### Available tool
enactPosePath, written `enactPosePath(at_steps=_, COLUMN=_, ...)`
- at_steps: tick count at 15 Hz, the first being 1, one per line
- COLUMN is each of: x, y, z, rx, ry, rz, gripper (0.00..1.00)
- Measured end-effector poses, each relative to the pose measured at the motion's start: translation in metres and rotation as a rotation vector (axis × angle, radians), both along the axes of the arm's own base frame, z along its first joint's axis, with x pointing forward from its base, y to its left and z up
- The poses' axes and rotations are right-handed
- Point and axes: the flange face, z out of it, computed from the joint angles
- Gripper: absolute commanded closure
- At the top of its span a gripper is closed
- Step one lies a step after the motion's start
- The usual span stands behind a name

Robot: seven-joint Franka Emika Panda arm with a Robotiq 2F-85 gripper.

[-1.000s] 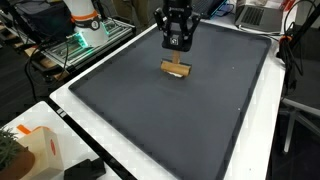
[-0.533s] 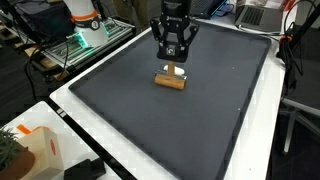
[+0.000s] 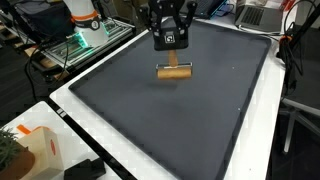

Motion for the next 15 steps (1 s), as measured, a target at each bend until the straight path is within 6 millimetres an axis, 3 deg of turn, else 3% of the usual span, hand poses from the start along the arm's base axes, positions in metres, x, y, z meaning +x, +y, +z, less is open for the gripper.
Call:
enactPosePath(at_steps=3, x=-0.020, y=0.013, z=0.001, rx=0.006, ry=0.024, rz=0.177, gripper=0.78)
enactPosePath(at_steps=4, x=-0.027, y=0.021, z=-0.005, rx=0.008, ry=0.043, rz=0.232, gripper=0.53)
enactPosePath(at_steps=6, x=-0.029, y=0.027, z=-0.012, rx=0.010, ry=0.056, rz=0.243, gripper=0.53)
enactPosePath(at_steps=7, x=-0.028, y=0.025, z=-0.011, rx=0.009, ry=0.054, rz=0.240, gripper=0.78)
enactPosePath(at_steps=10, x=-0.027, y=0.025, z=-0.011, rx=0.004, ry=0.050, rz=0.243, gripper=0.78)
enactPosePath(at_steps=15, x=-0.027, y=0.055, z=-0.021, rx=-0.012, ry=0.016, rz=0.332, gripper=0.78)
